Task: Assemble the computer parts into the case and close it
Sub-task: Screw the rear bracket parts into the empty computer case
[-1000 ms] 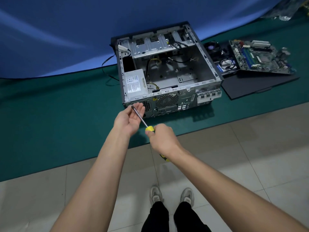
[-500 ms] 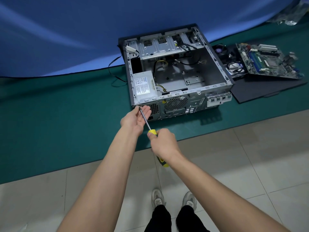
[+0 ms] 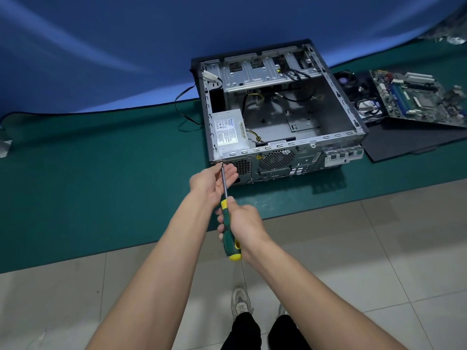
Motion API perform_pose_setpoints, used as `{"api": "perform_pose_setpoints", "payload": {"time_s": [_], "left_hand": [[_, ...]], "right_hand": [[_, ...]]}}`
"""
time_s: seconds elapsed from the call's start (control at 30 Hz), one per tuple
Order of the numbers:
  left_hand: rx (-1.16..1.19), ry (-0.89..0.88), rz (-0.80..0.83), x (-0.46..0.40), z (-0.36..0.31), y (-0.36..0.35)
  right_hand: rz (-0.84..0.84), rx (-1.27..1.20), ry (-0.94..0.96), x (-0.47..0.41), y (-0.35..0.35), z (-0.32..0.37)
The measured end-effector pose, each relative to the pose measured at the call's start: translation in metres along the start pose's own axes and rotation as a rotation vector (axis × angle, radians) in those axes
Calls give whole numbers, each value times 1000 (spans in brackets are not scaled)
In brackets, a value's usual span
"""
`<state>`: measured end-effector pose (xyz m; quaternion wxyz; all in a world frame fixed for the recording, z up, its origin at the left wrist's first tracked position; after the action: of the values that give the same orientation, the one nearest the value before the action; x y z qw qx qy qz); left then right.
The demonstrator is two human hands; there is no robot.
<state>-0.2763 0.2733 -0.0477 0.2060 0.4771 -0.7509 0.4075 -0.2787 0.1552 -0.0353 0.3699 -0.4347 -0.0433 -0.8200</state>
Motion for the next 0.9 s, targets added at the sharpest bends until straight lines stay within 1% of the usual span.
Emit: {"api": "perform_pose_setpoints", "payload": {"time_s": [0.07,0.13,0.27,0.33,0.4,0.47,0.53,0.6,0.63,0.67,0.77,0.83,0.9], "left_hand": [[-122,-6,-11,0,-6,4],[-260,-1,-2,0,-12,5],[-475,140,168,12,-1,-6],[-545,143,163,13,-1,-6],[-577,103,116,11,-6,-5],[-585,68,69,9,-11,-2],[-610,50,42,9,-12,2],[-626,52,45,9,-10,3],[-631,66,65,9,-9,1],[-640,91,95,9,-8,0],[-698,133,153,11,-12,-4],[-722,105,117,11,-18,-3],[-746,63,58,10,-24,-2]], "right_hand": [[58,-173,-51,-1,-7,-6],[130,-293,-96,-2,-14,-9],[239,-408,-146,-3,-20,-14],[280,-452,-179,-3,-22,-16],[294,-430,-194,-4,-21,-17],[262,-289,-166,-4,-16,-19],[190,-119,-113,-5,-10,-19],[88,-34,-47,-7,-1,-17],[60,-36,-24,-7,1,-17],[68,-66,-14,-7,0,-16],[237,-219,-78,-1,-18,-20],[323,-306,-144,2,-27,-24],[320,-345,-174,3,-29,-25]]}}
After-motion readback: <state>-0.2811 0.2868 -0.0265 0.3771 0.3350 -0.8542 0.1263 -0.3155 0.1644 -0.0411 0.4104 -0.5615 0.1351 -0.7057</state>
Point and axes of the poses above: each hand's wrist, its own x-axis away from the middle knuckle, its own y-axis out of the back of the hand, z = x × y, the point moved 10 cm from there along -x, towards the middle knuckle, and after that the axes turned 6 degrees about z, right-handed, at the moved point
